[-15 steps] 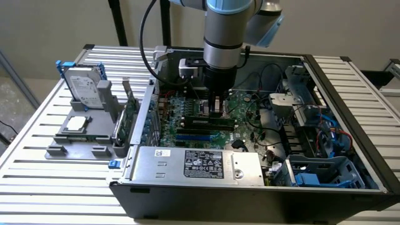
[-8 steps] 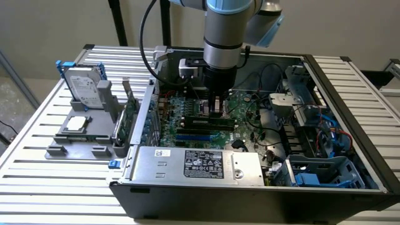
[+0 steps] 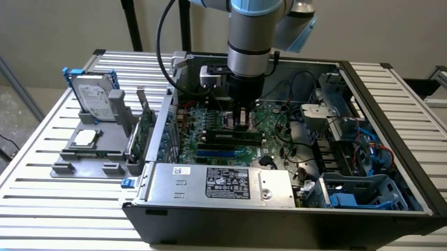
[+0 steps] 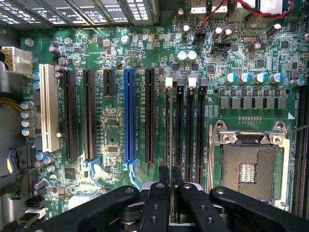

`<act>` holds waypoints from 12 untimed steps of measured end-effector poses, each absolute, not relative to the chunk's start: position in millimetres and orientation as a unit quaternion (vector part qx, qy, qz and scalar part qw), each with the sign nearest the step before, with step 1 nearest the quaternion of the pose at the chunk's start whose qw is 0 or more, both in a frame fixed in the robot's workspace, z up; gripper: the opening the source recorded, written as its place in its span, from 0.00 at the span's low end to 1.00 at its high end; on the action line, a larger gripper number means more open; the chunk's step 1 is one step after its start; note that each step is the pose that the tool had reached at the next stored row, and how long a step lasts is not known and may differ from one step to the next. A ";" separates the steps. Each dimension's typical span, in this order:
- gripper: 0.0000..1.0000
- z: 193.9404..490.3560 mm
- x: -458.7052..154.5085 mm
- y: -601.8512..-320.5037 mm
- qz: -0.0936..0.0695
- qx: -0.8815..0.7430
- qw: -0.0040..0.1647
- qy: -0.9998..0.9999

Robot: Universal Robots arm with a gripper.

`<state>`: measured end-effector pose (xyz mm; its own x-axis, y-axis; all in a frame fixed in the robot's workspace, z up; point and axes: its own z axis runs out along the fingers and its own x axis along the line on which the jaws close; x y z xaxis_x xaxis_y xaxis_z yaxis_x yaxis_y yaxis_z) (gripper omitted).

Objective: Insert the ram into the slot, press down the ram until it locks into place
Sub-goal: 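Insert the ram into the slot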

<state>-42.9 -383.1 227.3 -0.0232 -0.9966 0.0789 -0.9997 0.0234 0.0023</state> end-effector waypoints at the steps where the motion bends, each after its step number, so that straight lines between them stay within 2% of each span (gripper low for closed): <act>1: 0.13 227.3 -42.9 -383.1 0.027 0.698 0.029 -0.715; 12: 0.15 223.7 -42.9 -383.1 0.027 0.698 0.029 -0.715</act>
